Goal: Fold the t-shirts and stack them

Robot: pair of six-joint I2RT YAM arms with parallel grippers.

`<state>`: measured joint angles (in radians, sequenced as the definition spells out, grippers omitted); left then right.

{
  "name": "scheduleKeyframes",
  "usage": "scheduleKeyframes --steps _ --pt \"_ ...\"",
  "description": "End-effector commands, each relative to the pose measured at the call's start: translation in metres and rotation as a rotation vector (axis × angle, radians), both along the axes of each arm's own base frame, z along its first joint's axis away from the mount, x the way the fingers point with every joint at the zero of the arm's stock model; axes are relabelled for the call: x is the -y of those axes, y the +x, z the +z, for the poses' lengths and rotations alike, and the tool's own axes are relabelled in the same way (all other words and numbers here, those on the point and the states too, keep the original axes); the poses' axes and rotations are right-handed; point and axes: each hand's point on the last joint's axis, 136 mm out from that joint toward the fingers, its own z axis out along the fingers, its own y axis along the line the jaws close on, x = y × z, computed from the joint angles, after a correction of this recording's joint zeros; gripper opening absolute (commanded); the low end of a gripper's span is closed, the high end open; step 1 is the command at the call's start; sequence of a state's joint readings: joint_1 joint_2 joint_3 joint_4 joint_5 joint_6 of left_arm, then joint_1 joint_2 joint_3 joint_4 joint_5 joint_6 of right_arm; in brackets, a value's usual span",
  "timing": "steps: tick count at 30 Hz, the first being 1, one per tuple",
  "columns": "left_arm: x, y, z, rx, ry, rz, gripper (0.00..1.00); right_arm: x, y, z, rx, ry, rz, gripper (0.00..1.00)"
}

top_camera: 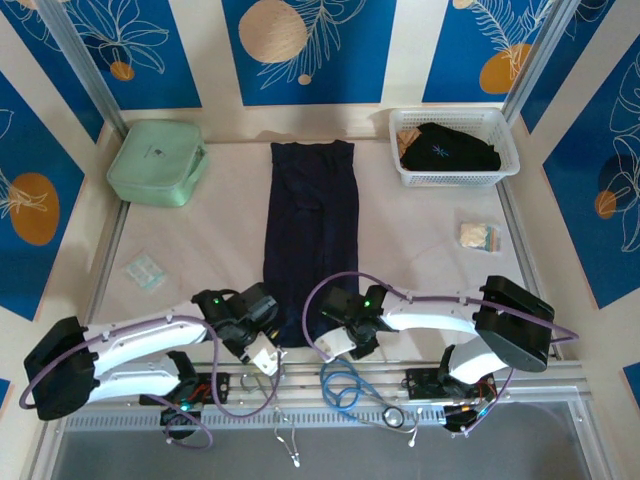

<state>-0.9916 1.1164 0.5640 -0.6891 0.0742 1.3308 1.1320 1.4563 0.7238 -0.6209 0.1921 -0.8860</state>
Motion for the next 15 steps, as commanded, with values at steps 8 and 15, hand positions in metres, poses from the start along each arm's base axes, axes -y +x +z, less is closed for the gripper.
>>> scheduleKeyframes --steps 8,15 --pt "0.007 0.012 -0.015 0.012 0.002 -0.018 0.56 0.015 -0.010 -0.013 -0.032 -0.055 -0.015 0.33" --pt "0.007 0.021 -0.031 0.025 0.013 -0.013 0.42 0.015 -0.011 -0.018 -0.035 -0.065 -0.026 0.30"
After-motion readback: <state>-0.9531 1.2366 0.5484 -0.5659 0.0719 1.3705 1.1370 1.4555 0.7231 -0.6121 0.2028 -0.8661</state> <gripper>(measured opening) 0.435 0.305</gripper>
